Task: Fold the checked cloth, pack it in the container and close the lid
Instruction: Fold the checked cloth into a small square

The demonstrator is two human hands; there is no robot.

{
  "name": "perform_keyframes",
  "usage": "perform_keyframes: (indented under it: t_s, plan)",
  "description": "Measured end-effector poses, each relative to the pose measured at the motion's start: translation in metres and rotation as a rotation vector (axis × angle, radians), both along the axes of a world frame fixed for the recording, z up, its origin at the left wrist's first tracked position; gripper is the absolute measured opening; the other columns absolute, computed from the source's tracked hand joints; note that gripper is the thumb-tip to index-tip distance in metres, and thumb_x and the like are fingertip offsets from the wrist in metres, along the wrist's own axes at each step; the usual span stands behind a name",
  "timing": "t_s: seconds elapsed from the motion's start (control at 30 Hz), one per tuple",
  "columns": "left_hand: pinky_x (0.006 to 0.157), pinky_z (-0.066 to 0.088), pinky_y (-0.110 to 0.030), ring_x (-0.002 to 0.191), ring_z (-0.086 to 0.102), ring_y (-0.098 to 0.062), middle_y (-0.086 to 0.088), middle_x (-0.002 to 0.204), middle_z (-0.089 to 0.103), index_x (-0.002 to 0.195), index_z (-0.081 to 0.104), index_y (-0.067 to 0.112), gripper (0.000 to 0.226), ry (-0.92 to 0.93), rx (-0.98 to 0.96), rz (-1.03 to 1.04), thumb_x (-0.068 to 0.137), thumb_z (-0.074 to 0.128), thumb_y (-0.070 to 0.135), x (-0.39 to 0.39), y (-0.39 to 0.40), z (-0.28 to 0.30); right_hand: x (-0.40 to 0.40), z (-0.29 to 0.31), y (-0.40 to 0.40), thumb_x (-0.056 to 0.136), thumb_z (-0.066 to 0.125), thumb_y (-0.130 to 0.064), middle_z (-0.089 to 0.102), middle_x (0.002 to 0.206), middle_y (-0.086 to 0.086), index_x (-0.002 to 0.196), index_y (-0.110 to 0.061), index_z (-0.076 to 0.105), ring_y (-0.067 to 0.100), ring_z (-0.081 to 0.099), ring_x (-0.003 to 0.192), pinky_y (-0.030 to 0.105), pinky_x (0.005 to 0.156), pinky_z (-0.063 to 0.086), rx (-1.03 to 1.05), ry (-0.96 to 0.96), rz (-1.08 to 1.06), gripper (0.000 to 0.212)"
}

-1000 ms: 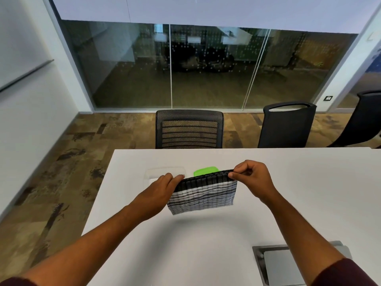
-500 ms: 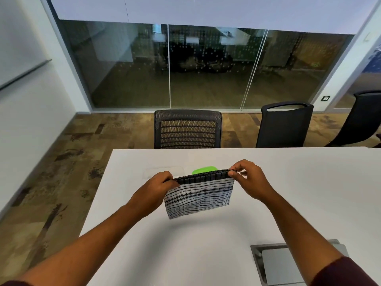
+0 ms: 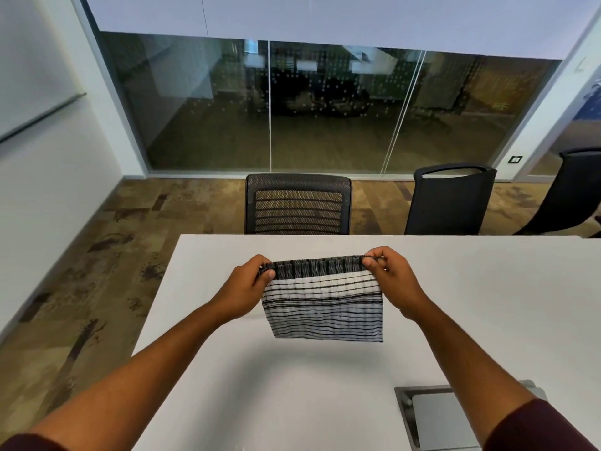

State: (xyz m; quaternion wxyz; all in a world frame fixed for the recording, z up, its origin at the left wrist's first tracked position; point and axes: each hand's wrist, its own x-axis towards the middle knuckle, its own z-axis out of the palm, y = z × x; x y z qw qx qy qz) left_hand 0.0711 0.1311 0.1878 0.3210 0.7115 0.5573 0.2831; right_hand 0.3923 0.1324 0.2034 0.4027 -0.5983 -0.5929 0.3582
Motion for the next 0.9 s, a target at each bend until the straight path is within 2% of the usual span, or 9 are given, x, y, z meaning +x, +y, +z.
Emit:
perform_keyframes:
  t_s: [0.1, 0.17, 0.23, 0.33, 0.43, 0.53, 0.67, 0.8, 0.9]
  plan:
    - [0.083, 0.059, -0.049, 0.091, 0.070, -0.029, -0.024, 0.103, 0.072, 0.113, 0.064, 0.007, 0.020, -0.424, -0.171, 0.089, 0.102, 0.057, 0.022, -0.001, 0.014, 0.026, 0.005, 0.025, 0.011, 0.103, 0.055, -0.029, 0.069, 0.123, 0.018, 0.118, -0.017, 0.062, 0.026, 0.073, 0.099, 0.036, 0.078, 0.063, -0.114, 0.496, -0.068, 0.020]
    - [0.084, 0.063, -0.044, 0.097, 0.075, -0.030, -0.021, 0.109, 0.075, 0.116, 0.067, 0.007, 0.023, -0.674, -0.250, 0.138, 0.103, 0.056, 0.023, -0.003, 0.023, 0.041, 0.011, 0.028, 0.013, 0.105, 0.043, -0.048, 0.063, 0.137, 0.018, 0.132, -0.014, 0.058, 0.032, 0.068, 0.114, 0.050, 0.093, 0.059, -0.320, 0.831, 0.077, 0.046]
    - [0.073, 0.064, -0.034, 0.093, 0.077, -0.027, -0.021, 0.111, 0.076, 0.114, 0.069, 0.008, 0.023, -0.796, -0.307, 0.176, 0.103, 0.055, 0.023, -0.005, 0.031, 0.048, 0.006, 0.015, 0.005, 0.103, 0.040, -0.054, 0.065, 0.135, 0.020, 0.136, -0.009, 0.060, 0.038, 0.064, 0.120, 0.060, 0.104, 0.049, -0.507, 0.724, 0.258, 0.059]
    - [0.067, 0.062, -0.034, 0.089, 0.078, -0.026, -0.024, 0.118, 0.072, 0.117, 0.070, 0.004, 0.032, -0.969, -0.465, 0.260, 0.102, 0.056, 0.029, -0.011, 0.035, 0.045, -0.007, -0.005, -0.002, 0.099, 0.059, -0.028, 0.070, 0.128, 0.020, 0.123, -0.009, 0.069, 0.035, 0.069, 0.112, 0.053, 0.099, 0.055, -0.475, 0.480, 0.277, 0.033]
    - [0.088, 0.058, -0.051, 0.118, 0.067, -0.038, -0.025, 0.132, 0.066, 0.123, 0.071, 0.004, 0.059, -1.238, -0.844, 0.131, 0.098, 0.054, 0.054, -0.027, 0.025, 0.021, -0.013, -0.010, 0.001, 0.100, 0.060, -0.020, 0.071, 0.126, 0.020, 0.122, -0.009, 0.068, 0.035, 0.070, 0.113, 0.045, 0.090, 0.061, -0.436, 0.604, 0.222, 0.026]
    - [0.106, 0.049, -0.053, 0.134, 0.055, -0.039, -0.023, 0.145, 0.056, 0.141, 0.056, 0.000, 0.058, -1.168, -1.050, -0.031, 0.098, 0.061, 0.040, -0.032, 0.005, -0.005, -0.012, -0.015, 0.002, 0.100, 0.060, -0.019, 0.073, 0.122, 0.019, 0.121, -0.011, 0.068, 0.037, 0.071, 0.111, 0.040, 0.082, 0.062, -0.414, 0.609, 0.191, 0.025]
    - [0.091, 0.061, -0.042, 0.120, 0.067, -0.034, -0.022, 0.139, 0.062, 0.138, 0.055, 0.000, 0.041, -0.937, -0.959, 0.060, 0.097, 0.056, -0.005, -0.022, 0.001, -0.017, -0.005, -0.019, 0.002, 0.101, 0.059, -0.020, 0.076, 0.117, 0.013, 0.123, -0.012, 0.065, 0.033, 0.074, 0.106, 0.042, 0.083, 0.062, -0.410, 0.486, 0.150, 0.025]
    - [0.077, 0.060, -0.042, 0.108, 0.069, -0.033, -0.014, 0.126, 0.066, 0.142, 0.037, 0.027, 0.051, -0.578, -0.754, 0.270, 0.100, 0.062, 0.014, -0.016, 0.001, -0.007, -0.004, -0.019, 0.000, 0.099, 0.062, -0.021, 0.079, 0.106, 0.010, 0.115, -0.011, 0.067, 0.031, 0.076, 0.098, 0.036, 0.074, 0.063, -0.372, 0.380, 0.067, 0.019]
    - [0.068, 0.060, -0.031, 0.104, 0.068, -0.031, -0.013, 0.123, 0.064, 0.134, 0.045, 0.030, 0.037, -0.547, -0.548, 0.320, 0.101, 0.059, 0.021, -0.012, 0.002, -0.002, -0.010, -0.021, 0.000, 0.095, 0.068, -0.016, 0.079, 0.104, 0.013, 0.112, -0.009, 0.065, 0.031, 0.077, 0.094, 0.034, 0.070, 0.063, -0.334, 0.386, -0.009, 0.018]
